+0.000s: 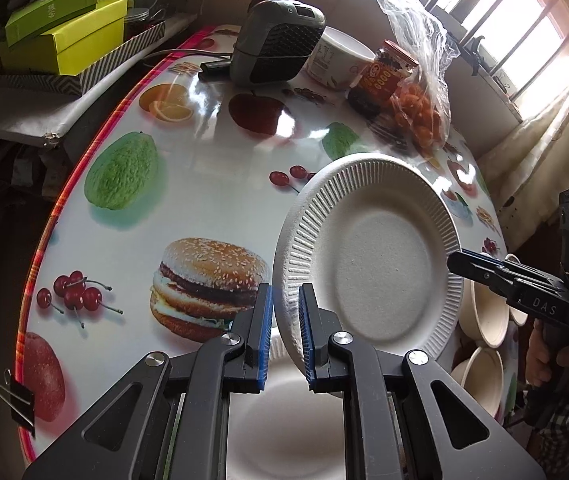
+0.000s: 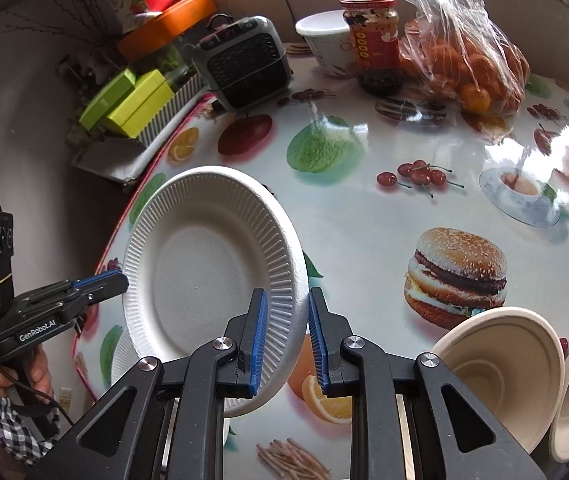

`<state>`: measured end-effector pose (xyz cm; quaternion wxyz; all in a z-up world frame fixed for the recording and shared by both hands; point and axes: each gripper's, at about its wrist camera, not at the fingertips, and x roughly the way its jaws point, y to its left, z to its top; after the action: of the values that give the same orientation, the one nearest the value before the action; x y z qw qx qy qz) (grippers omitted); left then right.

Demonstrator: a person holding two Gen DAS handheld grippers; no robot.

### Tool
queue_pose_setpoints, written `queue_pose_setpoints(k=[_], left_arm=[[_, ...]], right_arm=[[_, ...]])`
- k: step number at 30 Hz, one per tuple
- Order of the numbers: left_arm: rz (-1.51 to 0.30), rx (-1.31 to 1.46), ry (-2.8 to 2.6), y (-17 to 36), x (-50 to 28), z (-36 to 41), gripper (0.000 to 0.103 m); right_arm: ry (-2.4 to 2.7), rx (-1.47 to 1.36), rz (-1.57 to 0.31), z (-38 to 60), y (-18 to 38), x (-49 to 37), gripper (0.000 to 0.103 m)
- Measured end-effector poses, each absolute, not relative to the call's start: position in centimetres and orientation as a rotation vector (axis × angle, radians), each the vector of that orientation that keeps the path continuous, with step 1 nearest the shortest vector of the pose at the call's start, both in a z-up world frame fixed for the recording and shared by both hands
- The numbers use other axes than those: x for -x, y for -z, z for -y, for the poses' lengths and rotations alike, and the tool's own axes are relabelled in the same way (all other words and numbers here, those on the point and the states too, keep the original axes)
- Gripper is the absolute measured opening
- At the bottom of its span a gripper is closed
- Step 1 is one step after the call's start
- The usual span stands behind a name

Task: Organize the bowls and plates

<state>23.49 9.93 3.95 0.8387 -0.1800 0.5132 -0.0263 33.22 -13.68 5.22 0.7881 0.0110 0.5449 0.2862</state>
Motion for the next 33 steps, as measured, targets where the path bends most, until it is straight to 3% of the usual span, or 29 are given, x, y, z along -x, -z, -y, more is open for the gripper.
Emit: queue_pose_setpoints(k=[33], left_arm=[[-1.113, 0.394, -0.007, -2.1, -15.0, -12.8, 0.014]], right_arm=[[-0.697, 0.029, -1.225, 10.3, -3.2, -24.4, 0.020]])
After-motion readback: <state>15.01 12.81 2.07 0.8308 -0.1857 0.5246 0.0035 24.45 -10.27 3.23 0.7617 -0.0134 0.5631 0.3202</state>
